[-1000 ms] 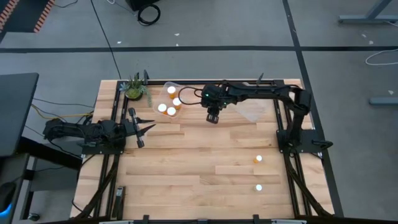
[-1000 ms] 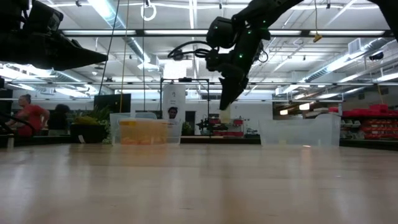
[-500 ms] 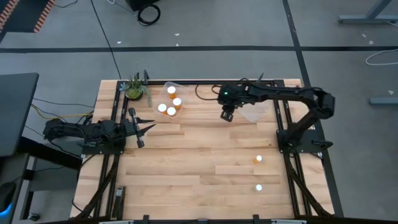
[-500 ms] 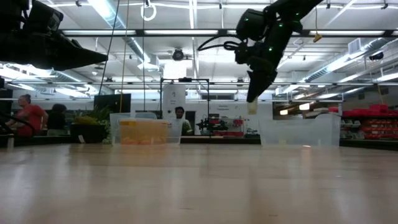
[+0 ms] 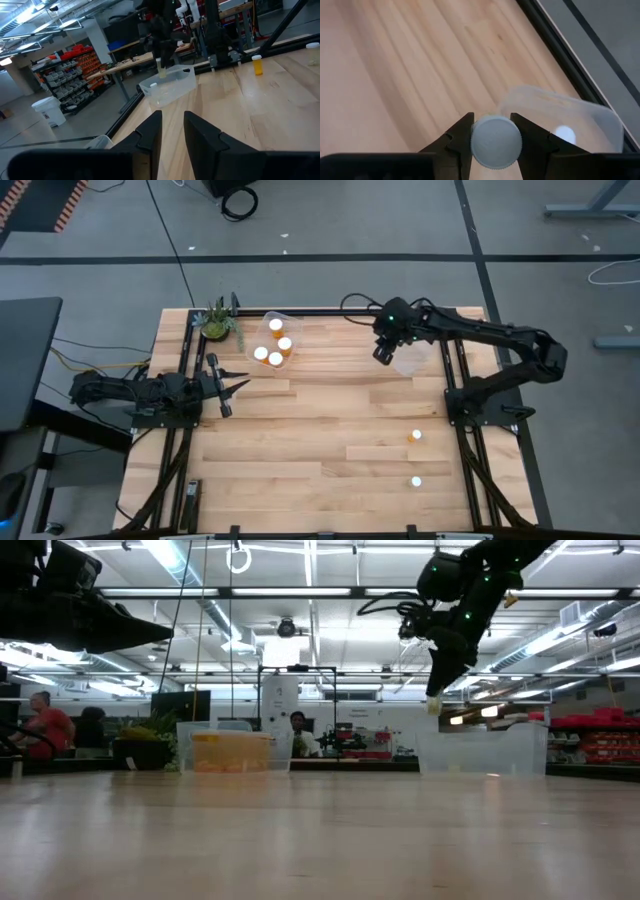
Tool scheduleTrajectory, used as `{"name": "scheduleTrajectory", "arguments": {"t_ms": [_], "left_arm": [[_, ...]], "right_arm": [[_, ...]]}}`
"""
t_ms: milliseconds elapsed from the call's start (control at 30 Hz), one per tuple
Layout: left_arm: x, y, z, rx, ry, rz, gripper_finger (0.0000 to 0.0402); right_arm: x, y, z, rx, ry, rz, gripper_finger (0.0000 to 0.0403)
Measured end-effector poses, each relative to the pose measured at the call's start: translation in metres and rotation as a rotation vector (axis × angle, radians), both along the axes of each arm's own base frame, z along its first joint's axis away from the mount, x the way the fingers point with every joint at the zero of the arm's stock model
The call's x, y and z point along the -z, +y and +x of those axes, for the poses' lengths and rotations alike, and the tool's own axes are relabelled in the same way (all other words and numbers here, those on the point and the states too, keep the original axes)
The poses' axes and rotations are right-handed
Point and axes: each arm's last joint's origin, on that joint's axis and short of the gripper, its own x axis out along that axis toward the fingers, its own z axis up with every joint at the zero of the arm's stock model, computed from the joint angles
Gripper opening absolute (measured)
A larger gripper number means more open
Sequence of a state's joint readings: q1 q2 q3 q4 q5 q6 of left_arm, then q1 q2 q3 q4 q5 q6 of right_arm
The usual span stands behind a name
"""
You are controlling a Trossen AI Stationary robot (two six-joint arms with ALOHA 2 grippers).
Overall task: Pick and place medicine bottles into bin by pill shape (circle, oval)
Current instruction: Put the small yellow pill bottle into the right transparent bin
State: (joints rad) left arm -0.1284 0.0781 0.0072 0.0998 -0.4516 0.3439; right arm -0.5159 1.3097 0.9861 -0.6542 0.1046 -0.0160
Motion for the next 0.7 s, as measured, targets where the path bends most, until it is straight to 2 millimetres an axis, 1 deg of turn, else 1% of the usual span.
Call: {"name": "scheduleTrajectory", "arguments": {"t_ms": [233,400,700], "left_arm": [[0.0,0.0,0.0,0.0,0.0,0.0,0.0087],[0.0,0.0,0.0,0.0,0.0,0.0,0.0083],[0.0,0.0,0.0,0.0,0.0,0.0,0.0091]], "right_arm": [[0.013,-0.012,-0.011,0.048,0.031,0.008,0.013],[0.013,-0.014,-0.013,0.059,0.033,0.008,0.013],[0.013,-0.021,-0.018,0.087,0.031,0.014,0.013]]}}
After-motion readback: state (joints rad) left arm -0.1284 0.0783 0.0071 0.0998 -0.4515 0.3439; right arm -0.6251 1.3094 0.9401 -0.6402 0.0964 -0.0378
